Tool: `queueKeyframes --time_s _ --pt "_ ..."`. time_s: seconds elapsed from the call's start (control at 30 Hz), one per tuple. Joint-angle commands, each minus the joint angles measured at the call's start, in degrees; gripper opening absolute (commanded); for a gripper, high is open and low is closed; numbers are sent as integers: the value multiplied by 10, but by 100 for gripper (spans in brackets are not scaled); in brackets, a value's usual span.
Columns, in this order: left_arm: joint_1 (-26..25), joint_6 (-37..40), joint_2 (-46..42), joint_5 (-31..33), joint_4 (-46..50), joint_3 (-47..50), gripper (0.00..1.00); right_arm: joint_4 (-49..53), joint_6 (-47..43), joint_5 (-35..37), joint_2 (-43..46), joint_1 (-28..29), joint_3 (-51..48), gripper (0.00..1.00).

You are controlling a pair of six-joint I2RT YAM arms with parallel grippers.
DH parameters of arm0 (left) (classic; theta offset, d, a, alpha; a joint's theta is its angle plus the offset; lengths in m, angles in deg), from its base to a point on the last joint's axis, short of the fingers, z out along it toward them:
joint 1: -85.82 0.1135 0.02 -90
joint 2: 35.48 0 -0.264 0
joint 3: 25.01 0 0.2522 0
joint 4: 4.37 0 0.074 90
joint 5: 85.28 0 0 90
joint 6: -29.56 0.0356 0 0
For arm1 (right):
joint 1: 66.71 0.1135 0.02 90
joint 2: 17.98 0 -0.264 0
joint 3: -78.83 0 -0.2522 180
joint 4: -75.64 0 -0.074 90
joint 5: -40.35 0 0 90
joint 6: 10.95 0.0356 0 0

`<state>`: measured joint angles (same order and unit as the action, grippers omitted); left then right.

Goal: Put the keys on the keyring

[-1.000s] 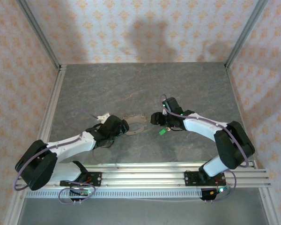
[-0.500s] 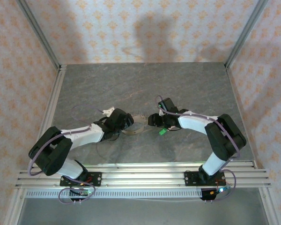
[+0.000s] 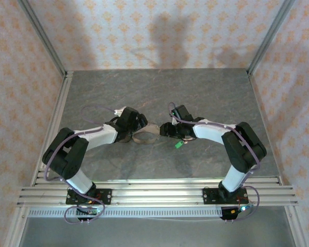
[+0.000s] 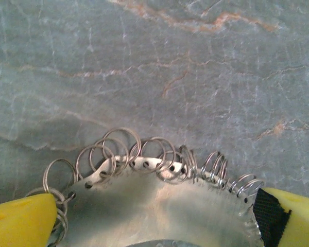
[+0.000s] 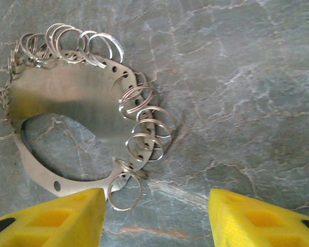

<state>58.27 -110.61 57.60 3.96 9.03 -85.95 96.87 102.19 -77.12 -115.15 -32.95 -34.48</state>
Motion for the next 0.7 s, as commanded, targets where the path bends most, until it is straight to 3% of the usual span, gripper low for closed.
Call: queueKeyframes --time_s 0.0,0.47,0.67 --pt "14 33 -5 -14 -1 -20 100 7 -8 -3 -8 14 17 55" --pt "7 20 -180 -25 65 43 100 19 -6 -3 -5 50 18 50" --pt "3 10 -205 -27 64 60 100 27 -10 5 -10 62 27 50"
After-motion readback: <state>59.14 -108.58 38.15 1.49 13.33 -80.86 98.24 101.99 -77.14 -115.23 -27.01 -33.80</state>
